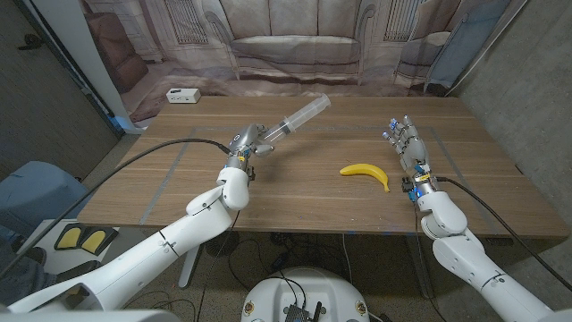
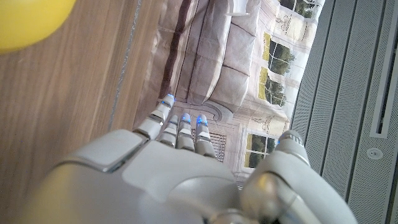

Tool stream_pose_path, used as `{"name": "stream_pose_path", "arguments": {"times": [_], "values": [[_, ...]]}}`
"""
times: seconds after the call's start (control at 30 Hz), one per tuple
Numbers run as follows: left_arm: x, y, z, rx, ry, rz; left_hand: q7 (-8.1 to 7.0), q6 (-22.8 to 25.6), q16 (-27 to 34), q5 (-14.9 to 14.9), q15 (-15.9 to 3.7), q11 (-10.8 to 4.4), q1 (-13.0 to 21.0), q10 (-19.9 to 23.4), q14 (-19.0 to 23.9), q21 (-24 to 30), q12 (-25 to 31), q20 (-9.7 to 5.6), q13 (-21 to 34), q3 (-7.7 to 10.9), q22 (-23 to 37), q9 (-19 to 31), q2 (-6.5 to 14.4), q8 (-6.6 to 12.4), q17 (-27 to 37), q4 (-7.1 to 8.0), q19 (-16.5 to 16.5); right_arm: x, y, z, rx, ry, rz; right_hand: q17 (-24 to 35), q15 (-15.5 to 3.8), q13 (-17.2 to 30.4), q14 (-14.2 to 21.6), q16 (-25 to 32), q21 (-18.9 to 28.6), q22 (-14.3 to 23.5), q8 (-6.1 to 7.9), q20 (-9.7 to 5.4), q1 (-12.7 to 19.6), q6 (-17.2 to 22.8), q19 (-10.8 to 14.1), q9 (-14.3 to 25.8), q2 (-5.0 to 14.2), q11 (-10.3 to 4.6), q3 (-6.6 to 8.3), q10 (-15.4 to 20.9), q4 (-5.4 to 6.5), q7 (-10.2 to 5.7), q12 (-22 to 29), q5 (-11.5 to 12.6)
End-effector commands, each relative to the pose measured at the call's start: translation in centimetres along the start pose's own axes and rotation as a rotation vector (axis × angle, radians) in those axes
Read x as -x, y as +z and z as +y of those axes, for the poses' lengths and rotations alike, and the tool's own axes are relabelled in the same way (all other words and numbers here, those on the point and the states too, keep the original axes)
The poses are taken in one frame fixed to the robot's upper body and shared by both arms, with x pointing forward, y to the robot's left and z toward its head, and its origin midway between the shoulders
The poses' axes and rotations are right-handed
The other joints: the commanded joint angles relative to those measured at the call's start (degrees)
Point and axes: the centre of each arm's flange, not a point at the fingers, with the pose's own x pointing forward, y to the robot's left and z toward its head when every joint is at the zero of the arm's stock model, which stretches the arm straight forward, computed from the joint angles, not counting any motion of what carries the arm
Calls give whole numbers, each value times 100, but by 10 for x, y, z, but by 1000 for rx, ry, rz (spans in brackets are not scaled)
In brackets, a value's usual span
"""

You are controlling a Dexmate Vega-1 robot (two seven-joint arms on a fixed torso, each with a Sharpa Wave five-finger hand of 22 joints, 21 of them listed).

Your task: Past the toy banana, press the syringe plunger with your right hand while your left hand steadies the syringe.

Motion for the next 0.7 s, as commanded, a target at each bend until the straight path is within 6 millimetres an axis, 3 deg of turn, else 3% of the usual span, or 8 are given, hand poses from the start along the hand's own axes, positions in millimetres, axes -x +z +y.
{"name": "stream_pose_path", "arguments": {"times": [0.03, 0.7], "values": [[1, -8, 1, 11, 28, -122, -62, 304, 23, -19, -496, -196, 949, 184, 480, 64, 2, -94, 14, 477, 9, 24, 1017, 43, 18, 128, 76, -6, 14, 6, 35, 12, -43, 7, 9, 23, 34, -1, -10, 17, 2, -45, 69, 17, 35, 24, 16, 1, -23, 45, -22, 9, 7, 13], [3, -12, 2, 97, 120, -236, -114, 366, 3, -58, -526, -227, 953, 222, 458, 151, -12, -114, 49, 471, 9, 24, 1011, 34, 17, 138, 37, -26, 37, 17, 136, 59, -97, 7, -26, 19, 24, -13, -25, 17, 28, -59, 64, 116, 14, 21, 18, -26, -29, 68, -17, -63, 2, 12]]}}
